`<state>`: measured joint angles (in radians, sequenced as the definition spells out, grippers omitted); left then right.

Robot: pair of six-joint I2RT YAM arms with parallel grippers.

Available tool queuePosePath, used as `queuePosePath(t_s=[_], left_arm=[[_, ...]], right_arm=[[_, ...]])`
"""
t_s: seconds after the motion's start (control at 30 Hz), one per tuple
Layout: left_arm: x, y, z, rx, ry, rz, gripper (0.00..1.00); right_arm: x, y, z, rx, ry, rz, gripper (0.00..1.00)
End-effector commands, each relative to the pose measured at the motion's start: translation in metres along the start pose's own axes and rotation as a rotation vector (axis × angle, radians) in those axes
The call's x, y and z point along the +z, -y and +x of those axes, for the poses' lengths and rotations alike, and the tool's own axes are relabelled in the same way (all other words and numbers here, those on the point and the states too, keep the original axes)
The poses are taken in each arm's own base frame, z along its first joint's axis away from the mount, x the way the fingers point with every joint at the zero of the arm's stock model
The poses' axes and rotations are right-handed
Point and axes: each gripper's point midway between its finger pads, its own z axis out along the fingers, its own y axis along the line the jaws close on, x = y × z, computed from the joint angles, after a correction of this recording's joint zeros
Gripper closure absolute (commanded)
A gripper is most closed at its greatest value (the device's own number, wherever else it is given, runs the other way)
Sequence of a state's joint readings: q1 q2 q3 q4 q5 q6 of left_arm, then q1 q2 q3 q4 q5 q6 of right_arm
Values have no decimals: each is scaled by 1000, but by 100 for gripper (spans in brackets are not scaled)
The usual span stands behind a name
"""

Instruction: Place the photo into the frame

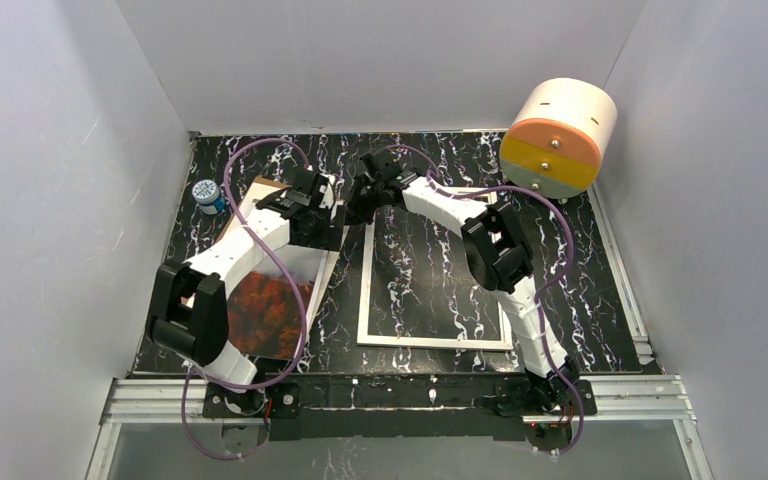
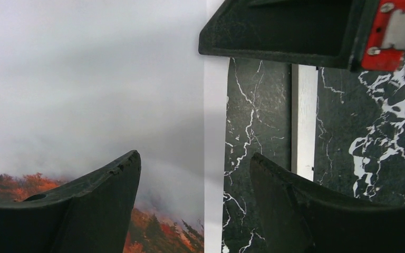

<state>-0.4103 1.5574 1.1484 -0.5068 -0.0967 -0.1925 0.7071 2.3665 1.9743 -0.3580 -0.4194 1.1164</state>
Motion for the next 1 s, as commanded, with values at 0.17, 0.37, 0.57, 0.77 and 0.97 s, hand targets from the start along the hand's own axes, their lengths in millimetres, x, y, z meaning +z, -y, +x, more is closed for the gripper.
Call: queuePosePath(t_s=[0.17,0.37,0.57,0.77,0.97], left_arm=[[5,-4,8,28,-65,-37,48],[5,-6,8,26,-66,-49,55],[1,-8,4,28,-54,-59,51],[-3,-7,4,34,-58,-51,36],[-11,1,22,38,-98,14,23]], right_arm=[[-32,-27,1,-41,23,-26,99],[-30,-16,2,-34,22,-11,99],[-27,-9,-1,-30,20,-3,99],[-24,-5,-2,-41,12,-12,99],[-23,-1,-5,-39,10,-5,99]])
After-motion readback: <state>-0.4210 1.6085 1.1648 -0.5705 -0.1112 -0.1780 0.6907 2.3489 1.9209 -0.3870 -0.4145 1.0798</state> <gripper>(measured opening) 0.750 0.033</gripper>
